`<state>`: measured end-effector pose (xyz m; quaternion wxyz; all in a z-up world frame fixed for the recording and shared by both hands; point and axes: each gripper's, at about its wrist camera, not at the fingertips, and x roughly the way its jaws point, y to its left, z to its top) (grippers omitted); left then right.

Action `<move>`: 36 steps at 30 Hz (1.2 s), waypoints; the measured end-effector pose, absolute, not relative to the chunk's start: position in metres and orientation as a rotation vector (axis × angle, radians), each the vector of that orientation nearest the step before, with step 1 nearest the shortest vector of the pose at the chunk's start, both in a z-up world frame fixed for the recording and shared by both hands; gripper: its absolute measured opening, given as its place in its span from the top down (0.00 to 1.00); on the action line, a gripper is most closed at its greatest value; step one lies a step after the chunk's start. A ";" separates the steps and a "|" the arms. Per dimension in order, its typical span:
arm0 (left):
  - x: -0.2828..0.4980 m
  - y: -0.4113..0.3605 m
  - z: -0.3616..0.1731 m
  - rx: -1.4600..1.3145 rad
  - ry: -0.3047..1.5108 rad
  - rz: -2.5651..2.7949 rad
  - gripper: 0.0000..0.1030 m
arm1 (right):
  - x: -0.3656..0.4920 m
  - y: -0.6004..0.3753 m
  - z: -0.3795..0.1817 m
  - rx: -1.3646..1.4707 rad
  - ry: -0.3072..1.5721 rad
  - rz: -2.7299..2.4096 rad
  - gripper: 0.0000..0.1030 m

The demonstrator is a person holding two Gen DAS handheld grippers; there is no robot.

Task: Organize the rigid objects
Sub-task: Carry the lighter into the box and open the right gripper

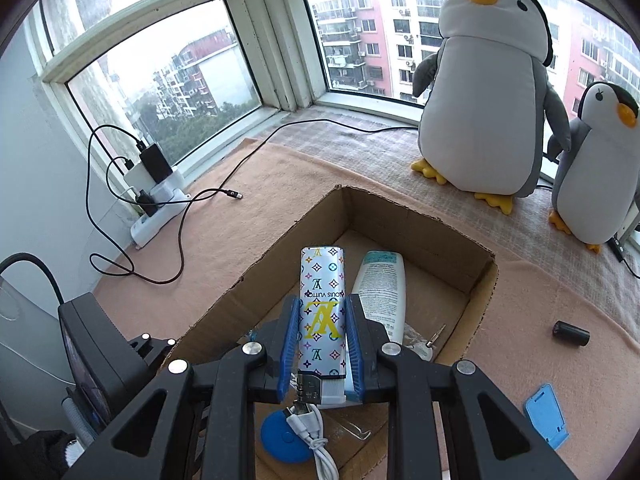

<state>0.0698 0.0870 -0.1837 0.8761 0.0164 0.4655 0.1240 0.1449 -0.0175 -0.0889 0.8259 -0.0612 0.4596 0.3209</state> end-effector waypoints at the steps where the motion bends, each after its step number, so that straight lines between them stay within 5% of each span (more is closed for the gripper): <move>1: 0.070 0.087 -0.184 0.035 0.972 0.259 0.73 | 0.146 -0.016 -0.091 -0.132 0.978 0.682 0.80; 11: 0.071 0.087 -0.184 0.033 0.971 0.259 0.73 | 0.150 -0.003 -0.098 -0.164 0.981 0.693 0.79; 16: 0.072 0.086 -0.183 0.033 0.971 0.260 0.73 | 0.148 -0.004 -0.093 -0.164 0.953 0.684 0.59; 36: 0.073 0.086 -0.183 0.039 0.971 0.261 0.73 | 0.141 -0.035 -0.075 -0.194 0.901 0.634 0.53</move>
